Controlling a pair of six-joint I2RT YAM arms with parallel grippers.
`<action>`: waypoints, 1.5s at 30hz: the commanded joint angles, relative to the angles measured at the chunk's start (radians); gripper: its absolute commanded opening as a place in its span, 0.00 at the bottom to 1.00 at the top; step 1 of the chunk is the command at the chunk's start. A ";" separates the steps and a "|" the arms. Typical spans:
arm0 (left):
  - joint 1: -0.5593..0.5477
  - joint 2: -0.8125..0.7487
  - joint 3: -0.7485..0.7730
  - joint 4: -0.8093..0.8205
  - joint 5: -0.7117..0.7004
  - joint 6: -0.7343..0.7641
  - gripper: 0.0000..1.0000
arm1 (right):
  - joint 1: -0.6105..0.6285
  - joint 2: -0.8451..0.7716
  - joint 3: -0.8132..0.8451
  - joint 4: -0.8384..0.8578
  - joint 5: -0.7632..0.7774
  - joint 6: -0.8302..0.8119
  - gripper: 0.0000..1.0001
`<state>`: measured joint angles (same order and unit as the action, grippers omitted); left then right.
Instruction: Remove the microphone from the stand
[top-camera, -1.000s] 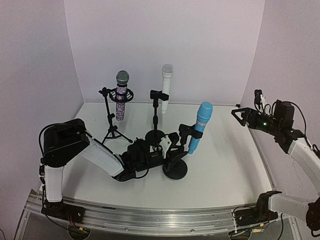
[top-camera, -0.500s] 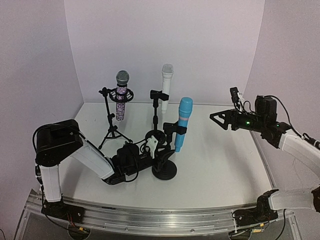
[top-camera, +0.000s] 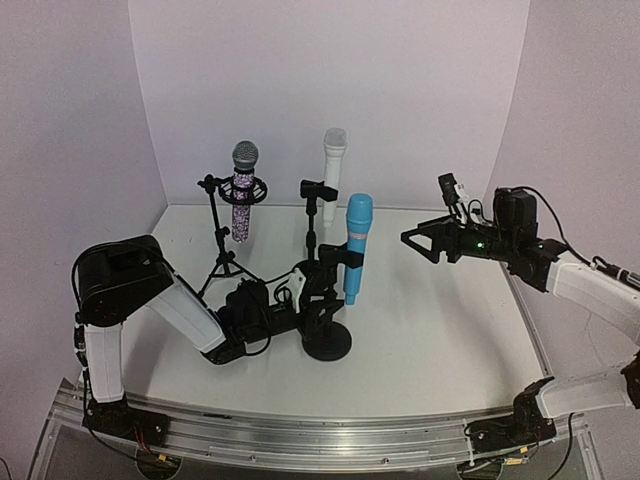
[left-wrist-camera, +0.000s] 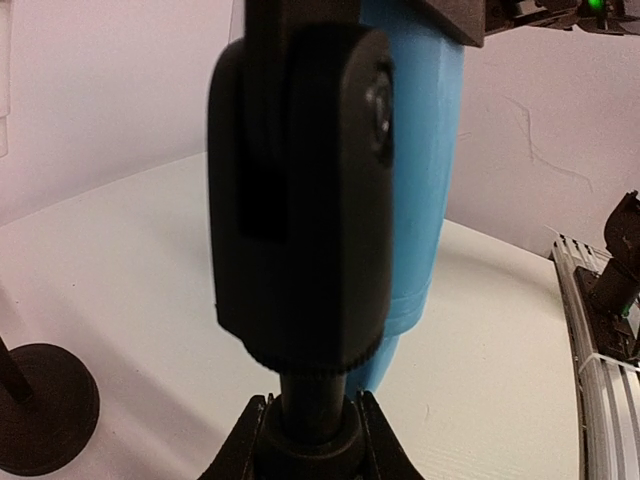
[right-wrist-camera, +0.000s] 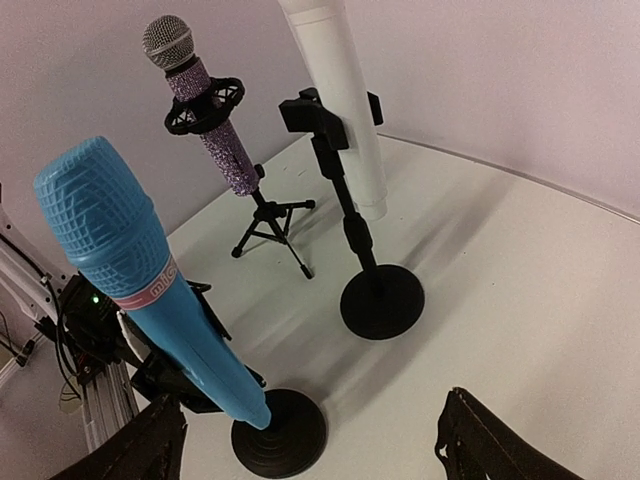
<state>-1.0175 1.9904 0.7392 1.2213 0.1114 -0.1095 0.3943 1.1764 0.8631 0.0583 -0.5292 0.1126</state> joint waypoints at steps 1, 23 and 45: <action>-0.005 0.018 -0.011 0.071 0.077 0.000 0.09 | 0.017 0.025 0.056 0.034 -0.025 -0.032 0.86; 0.006 -0.040 -0.094 0.068 0.133 0.036 0.84 | 0.041 0.061 0.099 0.032 -0.019 -0.059 0.88; 0.124 -0.534 0.129 -0.829 0.391 0.263 0.95 | 0.107 -0.053 0.070 -0.159 -0.140 -0.247 0.87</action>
<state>-0.8955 1.4174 0.7739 0.5436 0.5447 0.1568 0.4568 1.0915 0.8883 -0.0687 -0.6114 -0.0868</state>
